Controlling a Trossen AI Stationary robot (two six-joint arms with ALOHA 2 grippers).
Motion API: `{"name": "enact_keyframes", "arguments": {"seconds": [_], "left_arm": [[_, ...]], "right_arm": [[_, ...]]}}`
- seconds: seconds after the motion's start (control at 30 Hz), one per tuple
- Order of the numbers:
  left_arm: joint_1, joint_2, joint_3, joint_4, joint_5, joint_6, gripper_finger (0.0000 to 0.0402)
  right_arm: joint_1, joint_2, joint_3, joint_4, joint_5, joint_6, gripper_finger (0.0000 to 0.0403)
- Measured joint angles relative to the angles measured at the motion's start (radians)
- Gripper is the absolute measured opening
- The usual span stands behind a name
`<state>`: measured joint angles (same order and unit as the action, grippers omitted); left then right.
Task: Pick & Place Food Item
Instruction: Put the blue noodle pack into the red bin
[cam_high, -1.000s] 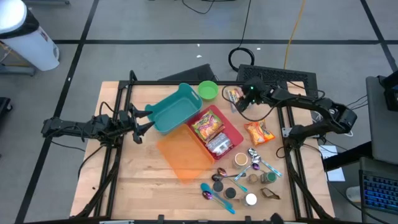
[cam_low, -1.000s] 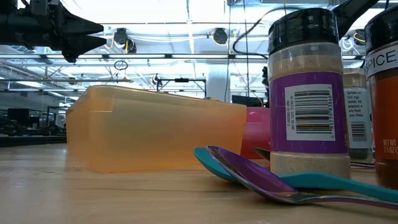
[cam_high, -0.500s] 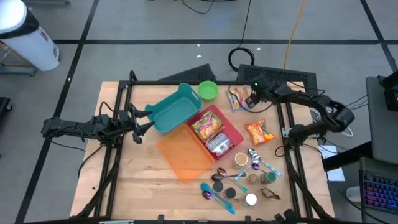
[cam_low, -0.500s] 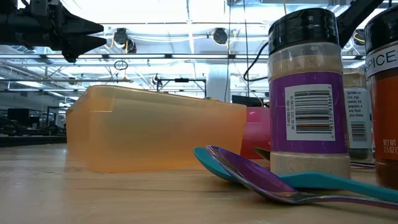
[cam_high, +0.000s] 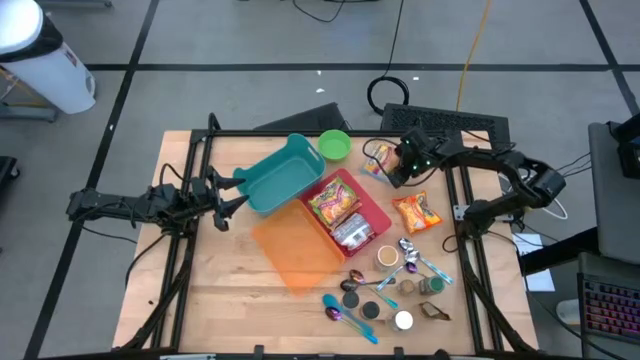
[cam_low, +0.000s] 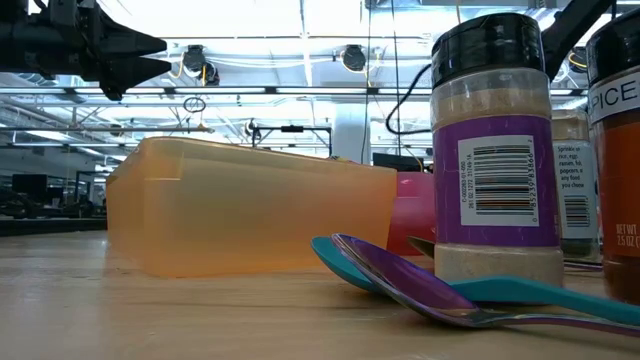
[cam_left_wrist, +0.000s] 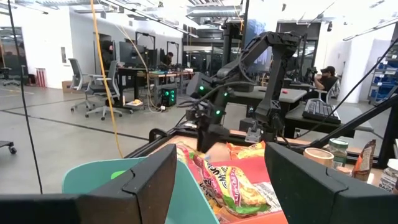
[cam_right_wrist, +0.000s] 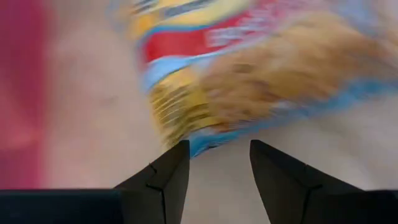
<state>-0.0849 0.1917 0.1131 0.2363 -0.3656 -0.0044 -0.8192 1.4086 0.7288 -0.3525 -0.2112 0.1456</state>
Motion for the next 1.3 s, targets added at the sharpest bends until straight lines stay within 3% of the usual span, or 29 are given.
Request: {"name": "enact_keyframes", "arguments": {"seconds": [0.17, 0.43, 0.67, 0.83, 1.03, 1.3], "left_arm": [[0.000, 0.000, 0.000, 0.000, 0.000, 0.000, 0.0253], [0.000, 0.000, 0.000, 0.000, 0.000, 0.000, 0.0253], [0.000, 0.000, 0.000, 0.000, 0.000, 0.000, 0.0253], [0.000, 0.000, 0.000, 0.000, 0.000, 0.000, 0.0253], [0.000, 0.000, 0.000, 0.000, 0.000, 0.000, 0.0253], [0.000, 0.000, 0.000, 0.000, 0.000, 0.000, 0.0253]], "right_arm": [[0.040, -0.015, 0.000, 0.009, -0.134, -0.001, 0.0160], [0.056, -0.160, 0.000, 0.035, -0.127, -0.002, 0.0160], [0.058, -0.236, 0.000, 0.193, -0.022, -0.110, 0.0163], [0.058, -0.175, 0.000, 0.278, -0.015, -0.232, 0.0196], [0.057, -0.072, 0.000, 0.314, 0.112, -0.334, 0.0241], [0.056, 0.045, 0.000, 0.320, 0.114, -0.367, 0.0238]]}}
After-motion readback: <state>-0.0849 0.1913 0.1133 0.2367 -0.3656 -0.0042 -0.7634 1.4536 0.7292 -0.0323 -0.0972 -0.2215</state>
